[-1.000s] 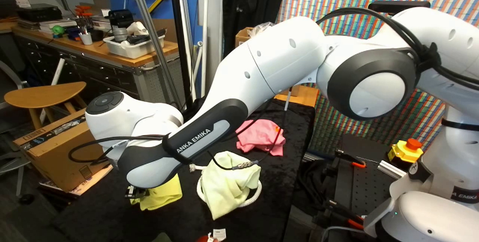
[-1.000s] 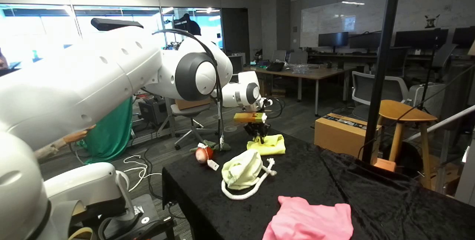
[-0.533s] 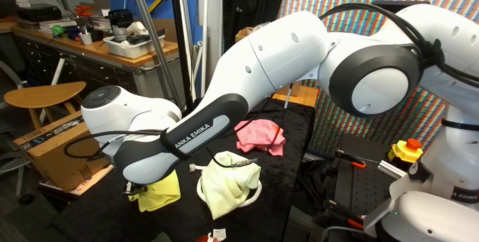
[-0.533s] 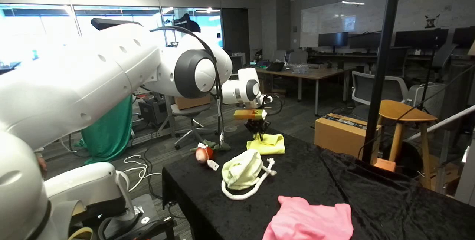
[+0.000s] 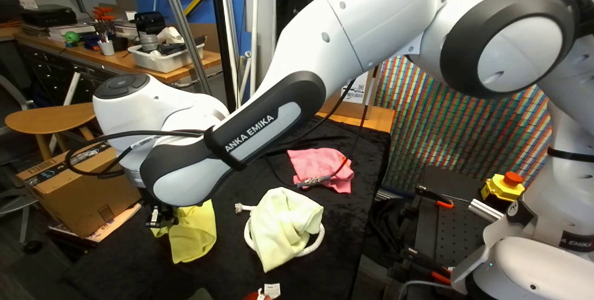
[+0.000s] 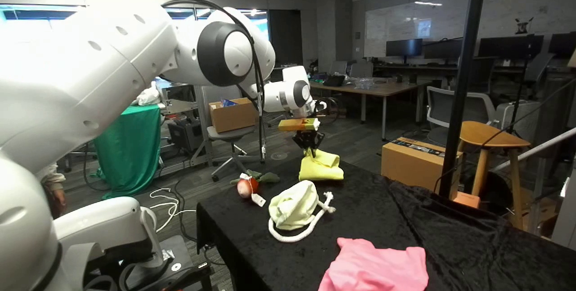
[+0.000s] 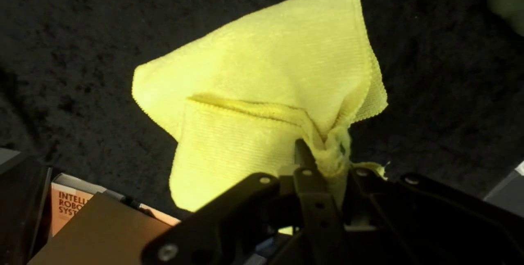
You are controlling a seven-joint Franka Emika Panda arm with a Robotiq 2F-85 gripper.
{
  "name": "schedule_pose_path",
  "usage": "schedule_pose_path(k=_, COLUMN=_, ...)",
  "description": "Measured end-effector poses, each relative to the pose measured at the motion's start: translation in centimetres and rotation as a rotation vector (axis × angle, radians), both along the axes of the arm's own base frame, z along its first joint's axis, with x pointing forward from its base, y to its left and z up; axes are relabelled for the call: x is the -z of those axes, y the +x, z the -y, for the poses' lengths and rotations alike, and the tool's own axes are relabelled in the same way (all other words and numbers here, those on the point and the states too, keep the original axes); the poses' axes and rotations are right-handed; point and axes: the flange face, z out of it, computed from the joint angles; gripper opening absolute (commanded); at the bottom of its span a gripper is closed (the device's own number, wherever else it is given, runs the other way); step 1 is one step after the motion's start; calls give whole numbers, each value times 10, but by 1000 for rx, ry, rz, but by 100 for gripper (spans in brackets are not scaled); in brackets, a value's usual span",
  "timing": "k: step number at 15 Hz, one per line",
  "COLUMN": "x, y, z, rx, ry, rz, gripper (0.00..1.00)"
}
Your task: Put the things in one heap
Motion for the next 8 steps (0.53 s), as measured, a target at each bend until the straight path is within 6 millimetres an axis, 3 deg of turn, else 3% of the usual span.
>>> schedule_pose_path(k=3, x=-21, y=-15, z=6, rx=2, ry=15, rz=16, gripper=10)
schedule_pose_path(k=8, x=-35, y=-46, z=32, rx=15, ry=36, rz=23, gripper=10)
